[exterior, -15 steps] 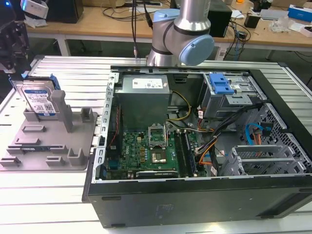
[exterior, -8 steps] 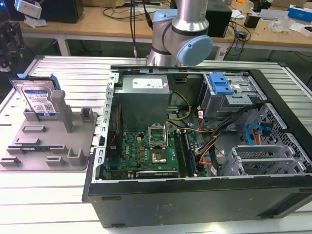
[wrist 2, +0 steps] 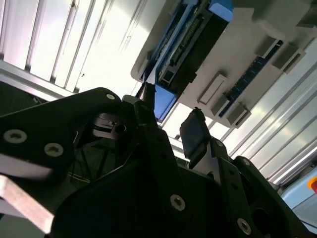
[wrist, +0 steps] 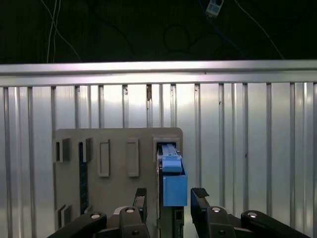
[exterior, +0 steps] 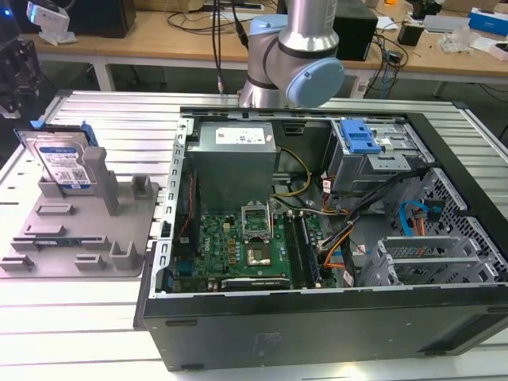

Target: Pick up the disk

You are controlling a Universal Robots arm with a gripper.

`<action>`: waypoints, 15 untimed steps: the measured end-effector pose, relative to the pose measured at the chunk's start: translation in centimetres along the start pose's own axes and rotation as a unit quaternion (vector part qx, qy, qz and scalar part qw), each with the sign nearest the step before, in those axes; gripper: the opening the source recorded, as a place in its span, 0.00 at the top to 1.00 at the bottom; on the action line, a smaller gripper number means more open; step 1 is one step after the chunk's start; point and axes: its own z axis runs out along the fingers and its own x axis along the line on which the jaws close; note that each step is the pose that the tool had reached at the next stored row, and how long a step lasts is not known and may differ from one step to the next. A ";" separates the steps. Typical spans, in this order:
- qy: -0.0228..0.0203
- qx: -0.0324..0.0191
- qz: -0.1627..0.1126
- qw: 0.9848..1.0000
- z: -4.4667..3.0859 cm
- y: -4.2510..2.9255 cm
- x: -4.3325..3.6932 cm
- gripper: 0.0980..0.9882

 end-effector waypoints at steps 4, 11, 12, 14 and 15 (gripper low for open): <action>0.000 0.000 -0.002 1.000 0.63 0.02 -0.07 0.57; 0.000 0.000 -0.003 1.000 1.36 0.02 -0.15 0.57; 0.000 0.000 -0.003 1.000 1.45 0.01 -0.16 0.57; 0.000 0.000 -0.003 1.000 1.62 0.02 -0.19 0.57; 0.000 0.000 -0.003 1.000 1.68 0.02 -0.23 0.57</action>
